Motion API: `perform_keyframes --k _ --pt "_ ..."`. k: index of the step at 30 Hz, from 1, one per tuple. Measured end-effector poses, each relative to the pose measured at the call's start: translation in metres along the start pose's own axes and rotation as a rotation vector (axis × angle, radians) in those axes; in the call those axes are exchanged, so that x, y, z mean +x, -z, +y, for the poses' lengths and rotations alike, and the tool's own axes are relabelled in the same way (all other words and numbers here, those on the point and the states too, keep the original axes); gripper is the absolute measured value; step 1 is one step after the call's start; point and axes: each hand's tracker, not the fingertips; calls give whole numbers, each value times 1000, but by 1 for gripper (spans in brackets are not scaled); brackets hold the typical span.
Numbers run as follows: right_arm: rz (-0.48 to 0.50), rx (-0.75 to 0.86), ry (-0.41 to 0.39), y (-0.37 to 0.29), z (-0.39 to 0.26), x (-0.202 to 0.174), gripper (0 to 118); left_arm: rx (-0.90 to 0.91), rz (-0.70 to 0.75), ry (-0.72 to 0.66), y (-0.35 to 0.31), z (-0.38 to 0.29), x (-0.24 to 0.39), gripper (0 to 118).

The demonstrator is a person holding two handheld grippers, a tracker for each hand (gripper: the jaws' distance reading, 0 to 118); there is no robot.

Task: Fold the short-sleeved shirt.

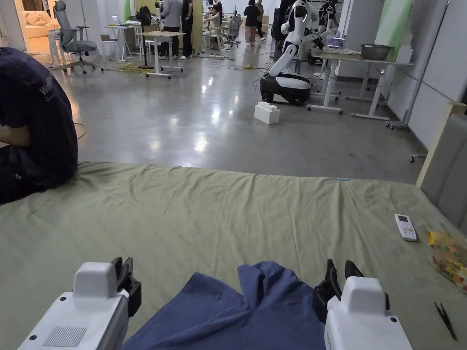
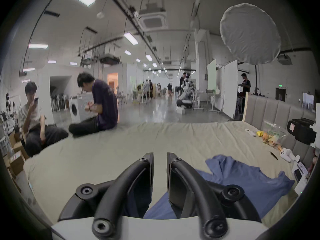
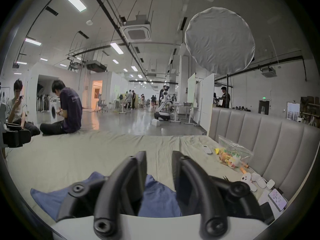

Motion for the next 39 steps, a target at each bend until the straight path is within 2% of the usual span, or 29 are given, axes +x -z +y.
perform_keyframes --k 2,4,5,7,12,17,18,22,26,28,29,30,33,35,37,39 --pt "2 18 14 0 3 2 21 45 3 18 -3 2 7 6" --pt "-1 31 12 0 7 3 6 63 -13 24 -4 4 9 5" --pt "0 39 -2 1 9 4 4 67 -12 28 -5 5 10 4" --pt "20 31 1 4 11 6 0 78 -5 64 -6 6 16 4" --pt "37 41 -29 4 11 3 0 22 -25 40 -5 2 4 4" --pt "57 -2 -41 13 -1 1 0 -177 -13 87 2 -28 -38 4" --pt "60 -15 -46 16 -6 0 0 -219 32 87 5 -36 -50 4" --pt "70 -67 -49 23 -20 -5 0 -449 97 -18 15 -70 -95 4" --pt "85 -110 -71 29 -36 -12 0 -693 45 -137 30 -103 -124 5" --pt "94 -130 -77 31 -43 -14 0 -729 72 -149 37 -117 -130 21" --pt "96 -139 -80 32 -45 -15 0 -752 87 -151 41 -121 -132 38" --pt "98 -147 -82 33 -48 -16 0 -782 111 -166 46 -129 -137 47" --pt "103 -170 -92 35 -54 -17 0 -831 150 -197 61 -142 -143 63" --pt "104 -181 -101 37 -58 -17 0 -836 136 -199 65 -154 -143 63" --pt "104 -194 -107 40 -61 -17 0 -894 193 -186 74 -166 -143 63" --pt "106 -207 -107 42 -63 -16 0 -896 221 -200 74 -175 -146 57"
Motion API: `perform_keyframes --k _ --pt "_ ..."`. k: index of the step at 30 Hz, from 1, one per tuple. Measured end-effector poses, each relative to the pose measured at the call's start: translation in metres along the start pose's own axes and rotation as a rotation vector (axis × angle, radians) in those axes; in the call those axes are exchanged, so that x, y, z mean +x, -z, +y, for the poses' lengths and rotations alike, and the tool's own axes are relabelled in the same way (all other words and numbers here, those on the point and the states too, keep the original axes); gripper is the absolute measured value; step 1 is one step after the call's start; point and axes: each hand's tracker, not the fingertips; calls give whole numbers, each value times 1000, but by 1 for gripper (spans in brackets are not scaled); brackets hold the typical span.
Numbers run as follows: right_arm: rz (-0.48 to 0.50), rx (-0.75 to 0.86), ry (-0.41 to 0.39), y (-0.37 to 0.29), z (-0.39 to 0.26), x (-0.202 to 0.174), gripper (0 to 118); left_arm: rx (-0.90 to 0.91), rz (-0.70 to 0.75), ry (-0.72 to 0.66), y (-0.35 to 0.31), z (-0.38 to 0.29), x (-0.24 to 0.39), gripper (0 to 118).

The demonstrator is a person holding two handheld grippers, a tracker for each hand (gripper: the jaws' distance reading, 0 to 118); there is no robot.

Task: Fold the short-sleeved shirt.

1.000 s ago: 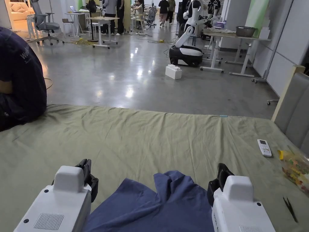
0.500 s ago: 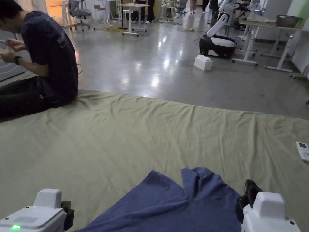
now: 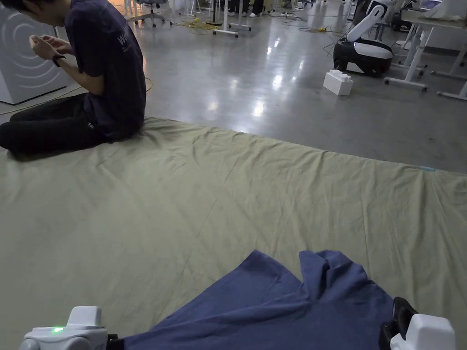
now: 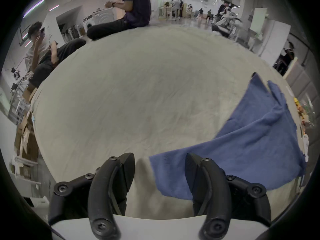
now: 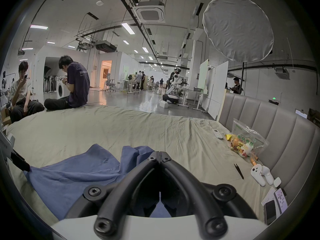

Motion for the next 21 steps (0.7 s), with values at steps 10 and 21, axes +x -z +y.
perform_keyframes --k 10,21 --pt "31 -61 -43 39 -5 3 1 51 -76 62 -8 -11 17 7" --pt "92 -509 -80 219 -16 32 70 105 -114 20 -33 -15 10 7"
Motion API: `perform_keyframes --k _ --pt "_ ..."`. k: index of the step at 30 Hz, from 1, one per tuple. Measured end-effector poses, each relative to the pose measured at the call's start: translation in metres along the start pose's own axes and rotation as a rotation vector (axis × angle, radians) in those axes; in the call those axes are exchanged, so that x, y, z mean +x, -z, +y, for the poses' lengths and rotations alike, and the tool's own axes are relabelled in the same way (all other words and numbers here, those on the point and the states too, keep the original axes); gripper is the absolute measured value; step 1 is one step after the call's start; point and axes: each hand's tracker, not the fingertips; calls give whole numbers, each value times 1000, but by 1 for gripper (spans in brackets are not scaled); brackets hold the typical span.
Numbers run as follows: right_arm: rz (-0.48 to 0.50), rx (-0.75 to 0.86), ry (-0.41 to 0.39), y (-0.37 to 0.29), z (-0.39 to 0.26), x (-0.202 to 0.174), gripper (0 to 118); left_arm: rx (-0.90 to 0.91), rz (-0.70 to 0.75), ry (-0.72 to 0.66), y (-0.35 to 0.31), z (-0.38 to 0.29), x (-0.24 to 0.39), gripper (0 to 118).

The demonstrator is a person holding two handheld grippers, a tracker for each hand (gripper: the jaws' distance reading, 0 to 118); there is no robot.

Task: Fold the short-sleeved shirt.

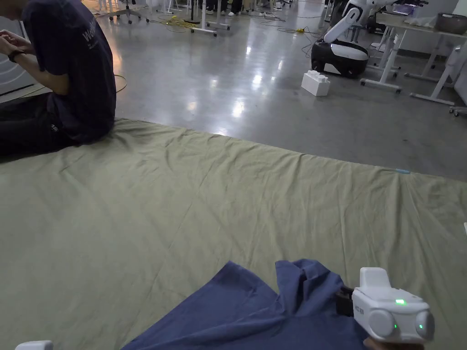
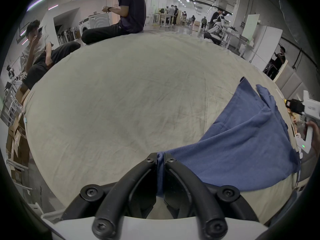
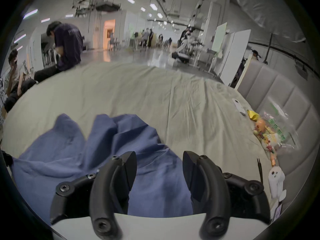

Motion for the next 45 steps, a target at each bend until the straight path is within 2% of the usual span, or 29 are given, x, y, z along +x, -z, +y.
perform_keyframes --k 4,8,9,11,13,14,15,16,18,23,26,27,29,31,32,35,38,45 --pt "78 -143 23 56 6 12 85 8 25 31 -6 0 12 7" --pt "98 -171 4 73 7 10 83 3 28 36 -3 2 8 7" --pt "109 -194 -16 74 7 8 76 3 27 31 -4 2 8 7" --pt "138 -174 -17 74 5 3 46 4 25 27 3 2 -1 7" --pt "116 -170 -37 81 3 -7 31 -2 23 37 3 3 -2 7" --pt "120 -160 -51 80 2 -11 15 -5 27 43 3 3 2 7" --pt "118 -152 -69 80 1 -13 7 -4 31 43 3 2 3 7" --pt "92 -144 -90 74 2 -18 7 -3 32 40 2 3 4 7" --pt "100 -125 -74 67 -1 -13 5 4 41 39 1 2 6 7" --pt "83 33 32 22 0 10 4 69 73 83 -9 7 13 7" --pt "65 141 71 -35 7 22 4 90 77 118 -20 16 23 7" --pt "27 190 62 -52 6 24 4 129 57 112 -25 18 26 7" --pt "-48 268 -10 -72 7 29 4 166 42 104 -34 24 31 7" --pt "-67 364 -30 -105 9 40 4 221 43 107 -45 33 36 7" --pt "-73 376 -28 -140 17 34 4 237 32 103 -50 38 38 7" --pt "-99 432 7 -191 27 49 4 324 -9 103 -75 64 50 7" --pt "-128 497 74 -217 35 80 4 408 -21 150 -102 96 68 7" --pt "-205 636 150 -282 75 135 4 614 -95 207 -178 192 115 7"
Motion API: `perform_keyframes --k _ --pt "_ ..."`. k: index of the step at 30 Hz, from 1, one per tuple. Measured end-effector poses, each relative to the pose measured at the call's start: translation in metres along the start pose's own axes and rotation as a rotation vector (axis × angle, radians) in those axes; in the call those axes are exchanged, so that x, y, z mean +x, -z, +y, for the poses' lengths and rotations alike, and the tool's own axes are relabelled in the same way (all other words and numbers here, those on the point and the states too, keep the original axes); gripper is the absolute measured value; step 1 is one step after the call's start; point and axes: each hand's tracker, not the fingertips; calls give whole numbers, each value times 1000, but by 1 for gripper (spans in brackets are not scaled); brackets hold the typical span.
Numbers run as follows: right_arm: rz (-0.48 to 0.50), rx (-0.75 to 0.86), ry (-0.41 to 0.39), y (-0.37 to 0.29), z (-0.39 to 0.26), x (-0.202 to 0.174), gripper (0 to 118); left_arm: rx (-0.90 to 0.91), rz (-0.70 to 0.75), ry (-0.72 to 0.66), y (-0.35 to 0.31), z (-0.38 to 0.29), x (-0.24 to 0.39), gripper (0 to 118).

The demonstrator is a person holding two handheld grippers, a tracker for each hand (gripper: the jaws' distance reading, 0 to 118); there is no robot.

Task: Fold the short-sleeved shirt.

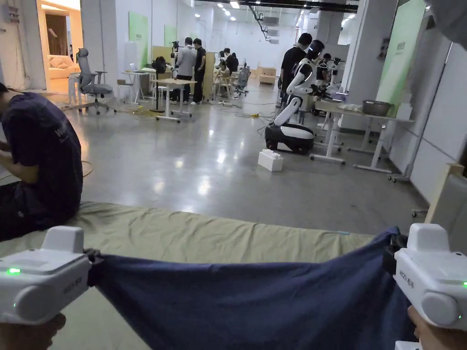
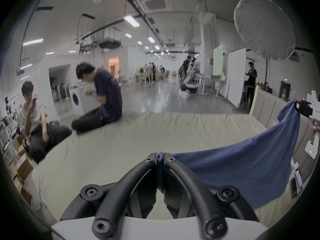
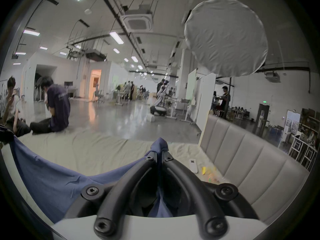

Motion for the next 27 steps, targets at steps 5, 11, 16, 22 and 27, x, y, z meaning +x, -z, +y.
perform_keyframes --k 5,11,16,22,27 --pt "-49 77 -1 -3 47 23 4 103 -35 17 -2 79 19 6" --pt "-87 120 15 8 93 41 4 149 -45 42 9 145 28 5" --pt "-105 138 4 33 129 42 4 160 -22 69 31 179 24 5" --pt "-110 120 -19 99 150 35 4 153 7 62 71 217 12 5" --pt "-113 126 -39 112 163 15 4 165 46 62 91 242 9 5"
